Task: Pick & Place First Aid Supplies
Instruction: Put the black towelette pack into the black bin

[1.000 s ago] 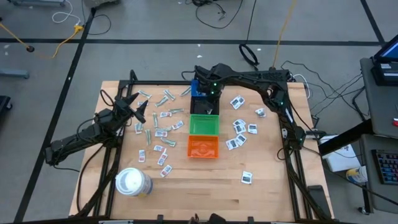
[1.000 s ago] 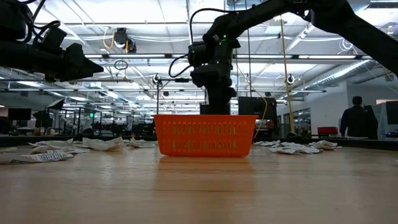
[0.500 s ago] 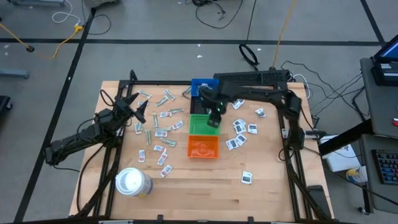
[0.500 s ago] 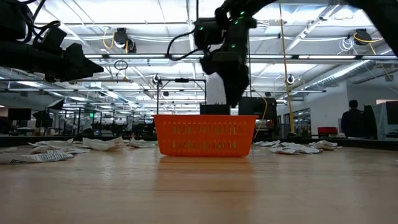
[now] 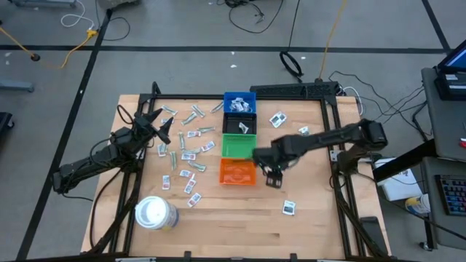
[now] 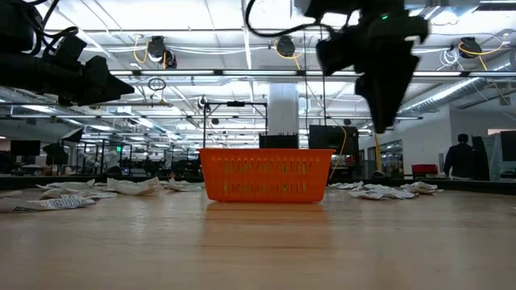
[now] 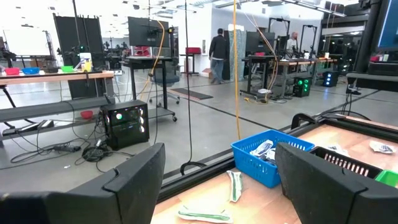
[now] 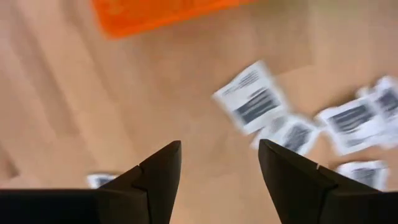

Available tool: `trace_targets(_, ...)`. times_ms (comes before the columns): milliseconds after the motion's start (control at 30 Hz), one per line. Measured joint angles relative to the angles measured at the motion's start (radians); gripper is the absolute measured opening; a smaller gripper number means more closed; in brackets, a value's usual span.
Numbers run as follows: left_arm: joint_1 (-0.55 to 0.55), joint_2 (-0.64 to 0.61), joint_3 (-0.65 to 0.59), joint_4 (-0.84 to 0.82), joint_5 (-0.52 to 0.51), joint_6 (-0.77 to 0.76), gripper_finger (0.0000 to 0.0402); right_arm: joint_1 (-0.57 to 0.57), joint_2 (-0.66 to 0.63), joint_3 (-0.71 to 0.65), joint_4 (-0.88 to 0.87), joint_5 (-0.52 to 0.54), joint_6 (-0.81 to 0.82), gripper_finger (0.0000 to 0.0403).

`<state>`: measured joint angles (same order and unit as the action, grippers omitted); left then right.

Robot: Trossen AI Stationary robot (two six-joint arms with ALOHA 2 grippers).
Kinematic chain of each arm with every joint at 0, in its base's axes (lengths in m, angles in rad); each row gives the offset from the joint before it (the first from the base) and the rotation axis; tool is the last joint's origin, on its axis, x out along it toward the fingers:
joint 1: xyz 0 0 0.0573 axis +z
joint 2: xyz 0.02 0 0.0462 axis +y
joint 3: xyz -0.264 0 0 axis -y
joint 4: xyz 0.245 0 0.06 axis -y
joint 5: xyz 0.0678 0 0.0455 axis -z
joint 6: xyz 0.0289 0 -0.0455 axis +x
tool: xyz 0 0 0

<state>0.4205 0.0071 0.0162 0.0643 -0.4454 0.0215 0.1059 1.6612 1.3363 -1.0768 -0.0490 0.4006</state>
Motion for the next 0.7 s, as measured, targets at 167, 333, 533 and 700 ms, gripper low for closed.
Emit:
trace_targets(167,0.0,0.0,0.0,0.0,0.0,0.0,0.0306,0.117,-0.032,-0.05,0.006,-0.004,0.088,0.0208)
trace_targets(333,0.0,0.0,0.0,0.0,0.0,0.0,0.0306,0.211,-0.039,-0.069,0.003,-0.006,0.157,0.0208)
trace_targets(533,0.0,0.0,0.0,0.0,0.0,0.0,0.0306,0.293,-0.038,-0.077,0.007,-0.007,0.242,0.0208)
trace_targets(700,0.0,0.0,0.0,0.0,0.0,0.0,0.0306,0.35,-0.038,-0.137,0.039,-0.023,0.306,0.0208)
